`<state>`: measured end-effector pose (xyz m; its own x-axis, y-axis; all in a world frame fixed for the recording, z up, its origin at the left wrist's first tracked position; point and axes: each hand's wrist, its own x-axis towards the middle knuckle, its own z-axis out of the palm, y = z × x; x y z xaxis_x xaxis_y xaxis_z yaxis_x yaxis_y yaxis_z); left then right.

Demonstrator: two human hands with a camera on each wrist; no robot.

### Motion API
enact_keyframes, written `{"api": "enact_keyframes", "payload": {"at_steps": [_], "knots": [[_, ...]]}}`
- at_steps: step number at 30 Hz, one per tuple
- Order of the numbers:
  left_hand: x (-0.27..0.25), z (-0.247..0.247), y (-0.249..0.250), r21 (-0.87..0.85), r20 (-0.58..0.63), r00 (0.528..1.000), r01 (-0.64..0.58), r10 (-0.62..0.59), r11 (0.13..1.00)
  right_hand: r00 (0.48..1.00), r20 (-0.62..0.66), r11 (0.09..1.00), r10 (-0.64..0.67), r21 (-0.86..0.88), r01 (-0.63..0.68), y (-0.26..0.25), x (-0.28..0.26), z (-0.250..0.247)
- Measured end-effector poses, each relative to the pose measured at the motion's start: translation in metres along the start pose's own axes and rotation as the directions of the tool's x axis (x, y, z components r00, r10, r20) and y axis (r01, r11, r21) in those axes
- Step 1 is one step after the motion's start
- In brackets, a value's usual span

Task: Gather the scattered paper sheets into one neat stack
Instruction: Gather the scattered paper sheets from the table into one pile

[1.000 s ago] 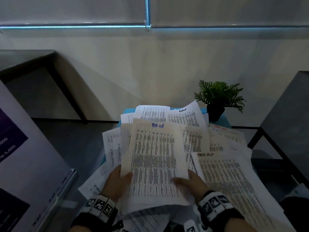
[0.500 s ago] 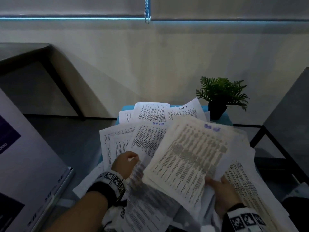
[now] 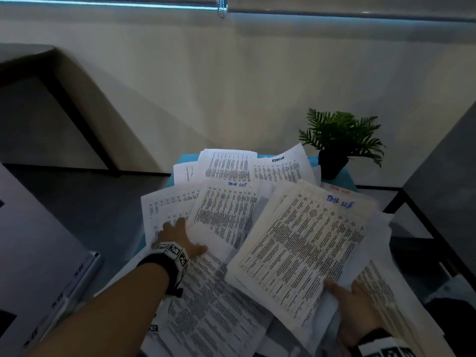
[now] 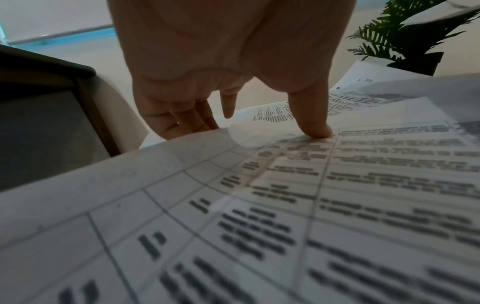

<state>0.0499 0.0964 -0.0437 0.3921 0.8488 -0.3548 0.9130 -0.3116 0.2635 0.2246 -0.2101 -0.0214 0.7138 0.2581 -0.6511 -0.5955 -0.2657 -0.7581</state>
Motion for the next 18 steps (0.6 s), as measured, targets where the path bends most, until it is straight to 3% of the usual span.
{"api": "enact_keyframes", "payload": {"at_steps": [5, 8, 9, 11, 13, 18], "knots": [[-0.005, -0.014, -0.009, -0.067, 0.020, 1.000, -0.016, 0.018, 0.998, 1.000, 0.019, 0.999, -0.002, 0.033, 0.001, 0.002, 0.001, -0.006], [-0.012, -0.021, -0.002, 0.039, -0.031, 0.980, -0.196, 0.197, 0.980, 1.000, 0.027, 0.999, 0.005, 0.045, -0.006, 0.002, -0.005, -0.008], [-0.015, -0.022, 0.006, 0.120, 0.001, 0.950, -0.310, 0.312, 0.943, 1.000, 0.026, 0.999, -0.006, 0.050, 0.005, 0.002, -0.006, -0.009], [-0.023, -0.021, 0.028, 0.270, 0.188, 0.853, -0.522, 0.488, 0.809, 0.999, 0.032, 0.998, -0.017, 0.058, 0.016, 0.002, -0.007, -0.010], [-0.024, -0.016, 0.046, 0.393, 0.318, 0.792, -0.611, 0.521, 0.687, 0.999, 0.032, 0.999, -0.022, 0.050, 0.021, 0.003, -0.008, -0.011], [-0.016, -0.017, 0.069, 0.583, 0.445, 0.781, -0.624, 0.438, 0.521, 0.997, 0.051, 0.998, -0.052, 0.030, 0.051, 0.006, -0.010, -0.015]]}}
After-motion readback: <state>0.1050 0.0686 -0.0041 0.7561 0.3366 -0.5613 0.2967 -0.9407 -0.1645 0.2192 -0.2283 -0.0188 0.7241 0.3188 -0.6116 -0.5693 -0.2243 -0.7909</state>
